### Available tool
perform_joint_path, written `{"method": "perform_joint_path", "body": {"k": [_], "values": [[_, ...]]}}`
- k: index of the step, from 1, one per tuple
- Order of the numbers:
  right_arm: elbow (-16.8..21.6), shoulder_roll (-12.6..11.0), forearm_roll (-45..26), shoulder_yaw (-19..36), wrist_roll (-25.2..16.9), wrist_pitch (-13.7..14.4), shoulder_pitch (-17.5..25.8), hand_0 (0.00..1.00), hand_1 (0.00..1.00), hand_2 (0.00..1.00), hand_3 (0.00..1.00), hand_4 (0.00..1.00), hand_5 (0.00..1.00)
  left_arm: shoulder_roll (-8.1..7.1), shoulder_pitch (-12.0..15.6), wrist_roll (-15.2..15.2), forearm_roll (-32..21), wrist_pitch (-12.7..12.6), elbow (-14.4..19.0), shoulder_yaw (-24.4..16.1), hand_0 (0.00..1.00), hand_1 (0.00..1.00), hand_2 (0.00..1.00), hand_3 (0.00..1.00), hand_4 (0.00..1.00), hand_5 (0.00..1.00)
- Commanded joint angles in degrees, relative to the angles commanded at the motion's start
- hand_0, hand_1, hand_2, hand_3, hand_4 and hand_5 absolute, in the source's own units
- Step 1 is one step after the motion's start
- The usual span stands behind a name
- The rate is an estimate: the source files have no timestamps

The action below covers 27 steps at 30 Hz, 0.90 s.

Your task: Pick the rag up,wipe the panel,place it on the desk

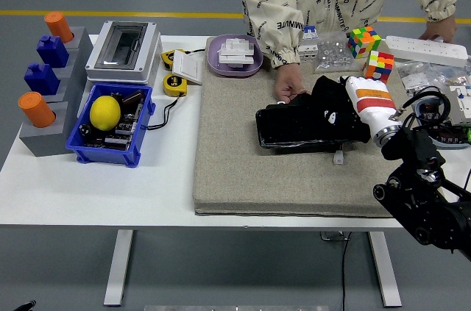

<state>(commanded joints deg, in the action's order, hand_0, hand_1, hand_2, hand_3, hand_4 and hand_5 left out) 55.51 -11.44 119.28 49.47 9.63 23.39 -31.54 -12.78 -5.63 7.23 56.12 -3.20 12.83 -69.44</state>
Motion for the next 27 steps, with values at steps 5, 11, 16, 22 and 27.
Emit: {"method": "perform_joint_path", "body": {"k": [5, 11, 16, 22, 27], "values": [[-0.4, -1.4, 0.4, 1.9, 0.0, 0.0, 0.4, 0.412, 0.488, 0.536, 0.515, 0.694, 0.18, 0.1, 0.0, 0.0, 0.0, 0.0, 0.0, -0.2, 0.651, 0.661, 0.696, 0.581, 0.675, 0.439], [-0.9, -2.8, 0.7, 4.0, 0.1, -0.1, 1.4, 0.41, 0.488, 0.536, 0.515, 0.694, 0.179, 0.2, 0.0, 0.0, 0.1, 0.0, 0.0, -0.4, 0.653, 0.661, 0.695, 0.581, 0.676, 0.439], [-1.1, -3.1, 0.9, 5.0, 0.0, 0.0, 2.1, 0.41, 0.488, 0.537, 0.515, 0.695, 0.179, 0.31, 0.1, 0.0, 0.0, 0.0, 0.0, -0.4, 0.65, 0.661, 0.696, 0.581, 0.676, 0.44], [-1.1, -2.7, 0.9, 5.2, 0.0, 0.0, 2.3, 0.41, 0.488, 0.537, 0.515, 0.695, 0.179, 0.34, 0.0, -0.1, 0.1, 0.1, 0.1, -0.4, 0.652, 0.66, 0.696, 0.582, 0.676, 0.439], [-1.1, -2.0, 0.8, 4.8, 0.0, 0.0, 2.5, 0.41, 0.488, 0.537, 0.515, 0.695, 0.179, 0.35, 0.0, -0.1, 0.0, 0.1, 0.1, -0.3, 0.652, 0.66, 0.696, 0.582, 0.676, 0.439]]}}
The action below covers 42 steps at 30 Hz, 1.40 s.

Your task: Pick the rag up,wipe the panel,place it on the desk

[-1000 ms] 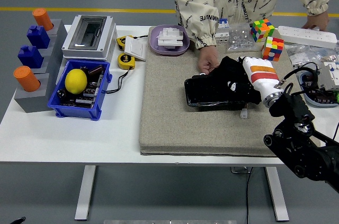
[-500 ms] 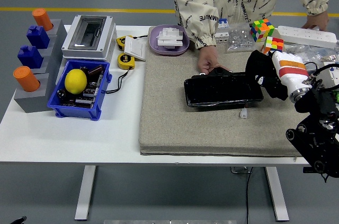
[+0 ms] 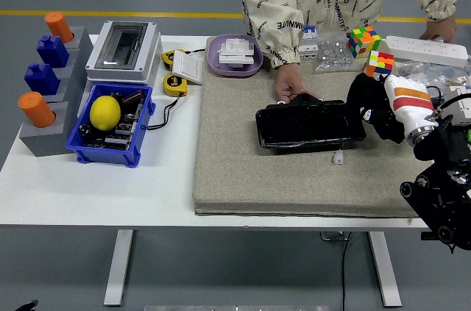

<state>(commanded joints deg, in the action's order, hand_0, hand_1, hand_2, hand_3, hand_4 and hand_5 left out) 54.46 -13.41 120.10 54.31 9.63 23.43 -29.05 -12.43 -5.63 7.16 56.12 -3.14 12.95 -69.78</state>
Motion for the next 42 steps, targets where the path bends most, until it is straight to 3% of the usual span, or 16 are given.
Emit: {"method": "perform_joint_path", "body": {"k": [25, 42], "values": [[1.3, 5.9, -0.4, -3.1, 0.1, 0.2, -0.5, 0.413, 0.488, 0.536, 0.514, 0.694, 0.18, -0.02, 0.1, 0.1, -0.2, 0.0, -0.1, 0.3, 0.653, 0.661, 0.695, 0.581, 0.676, 0.439], [2.8, 10.7, -2.2, -11.5, 0.1, 0.2, -2.9, 0.411, 0.488, 0.536, 0.515, 0.695, 0.18, -0.28, 0.0, 0.1, -0.4, 0.0, -0.2, 1.0, 0.653, 0.66, 0.695, 0.581, 0.675, 0.439]]}}
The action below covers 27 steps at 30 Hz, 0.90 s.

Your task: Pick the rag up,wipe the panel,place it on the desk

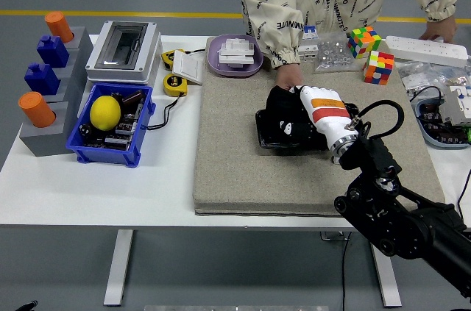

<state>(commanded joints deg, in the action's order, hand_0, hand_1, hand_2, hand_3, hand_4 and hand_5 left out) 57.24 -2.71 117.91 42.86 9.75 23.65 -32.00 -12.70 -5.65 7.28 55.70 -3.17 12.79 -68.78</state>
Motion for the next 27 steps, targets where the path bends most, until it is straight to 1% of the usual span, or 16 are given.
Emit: {"method": "perform_joint_path", "body": {"k": [15, 21, 27], "values": [[1.3, 2.3, -1.4, -7.2, 0.0, 0.0, -1.1, 0.412, 0.489, 0.537, 0.515, 0.698, 0.182, -0.21, 0.0, 0.0, -0.1, 0.0, 0.0, 0.7, 0.653, 0.661, 0.694, 0.581, 0.674, 0.437], [1.9, 2.7, -2.0, -10.0, 0.0, -0.1, -1.6, 0.412, 0.489, 0.536, 0.515, 0.699, 0.182, -0.21, -0.2, 0.0, -0.1, 0.0, 0.1, 0.8, 0.653, 0.661, 0.694, 0.58, 0.674, 0.437], [2.4, 2.7, -2.1, -11.4, 0.0, -0.1, -1.9, 0.412, 0.489, 0.536, 0.515, 0.699, 0.182, -0.23, -0.2, 0.0, -0.1, 0.0, 0.1, 0.6, 0.653, 0.661, 0.694, 0.58, 0.673, 0.434]]}}
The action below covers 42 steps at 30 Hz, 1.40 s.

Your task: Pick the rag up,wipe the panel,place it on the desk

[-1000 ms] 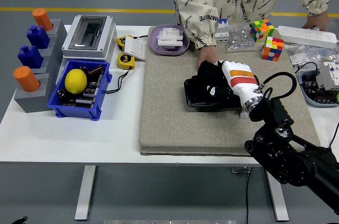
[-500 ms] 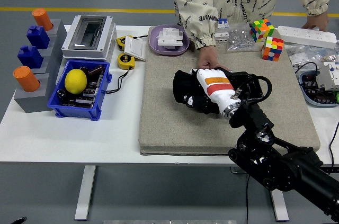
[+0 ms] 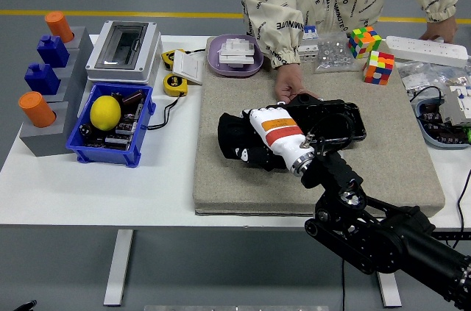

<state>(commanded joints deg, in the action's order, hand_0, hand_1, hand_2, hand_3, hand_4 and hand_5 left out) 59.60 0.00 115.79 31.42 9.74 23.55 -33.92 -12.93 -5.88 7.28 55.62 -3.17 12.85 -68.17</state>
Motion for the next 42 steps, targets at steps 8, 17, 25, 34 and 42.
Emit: {"method": "perform_joint_path", "body": {"k": [8, 17, 25, 34, 42], "values": [[-0.3, -0.2, 0.2, 0.6, 0.0, 0.0, -0.2, 0.412, 0.489, 0.536, 0.515, 0.699, 0.182, 0.1, 0.1, 0.0, 0.0, 0.0, -0.1, -0.2, 0.653, 0.661, 0.694, 0.581, 0.673, 0.434], [-0.4, -1.3, 0.4, 2.1, 0.0, -0.1, -0.1, 0.412, 0.489, 0.536, 0.515, 0.699, 0.182, 0.18, 0.1, 0.0, 0.0, 0.0, 0.0, -0.5, 0.653, 0.662, 0.695, 0.58, 0.674, 0.436], [-0.8, -3.5, 0.8, 4.7, 0.0, -0.1, 0.8, 0.412, 0.489, 0.536, 0.515, 0.699, 0.182, 0.25, 0.2, 0.0, 0.1, 0.0, -0.1, -0.8, 0.653, 0.66, 0.695, 0.58, 0.674, 0.436], [-1.6, -6.4, 1.4, 8.3, 0.0, -0.2, 1.8, 0.412, 0.489, 0.536, 0.515, 0.699, 0.182, 0.34, 0.3, 0.0, 0.2, 0.0, 0.0, -1.1, 0.653, 0.662, 0.696, 0.58, 0.674, 0.435], [-2.1, -8.6, 2.0, 11.3, 0.0, -0.2, 2.6, 0.412, 0.489, 0.536, 0.515, 0.699, 0.182, 0.43, 0.4, -0.1, 0.2, 0.0, 0.0, -1.4, 0.653, 0.662, 0.696, 0.58, 0.674, 0.436]]}}
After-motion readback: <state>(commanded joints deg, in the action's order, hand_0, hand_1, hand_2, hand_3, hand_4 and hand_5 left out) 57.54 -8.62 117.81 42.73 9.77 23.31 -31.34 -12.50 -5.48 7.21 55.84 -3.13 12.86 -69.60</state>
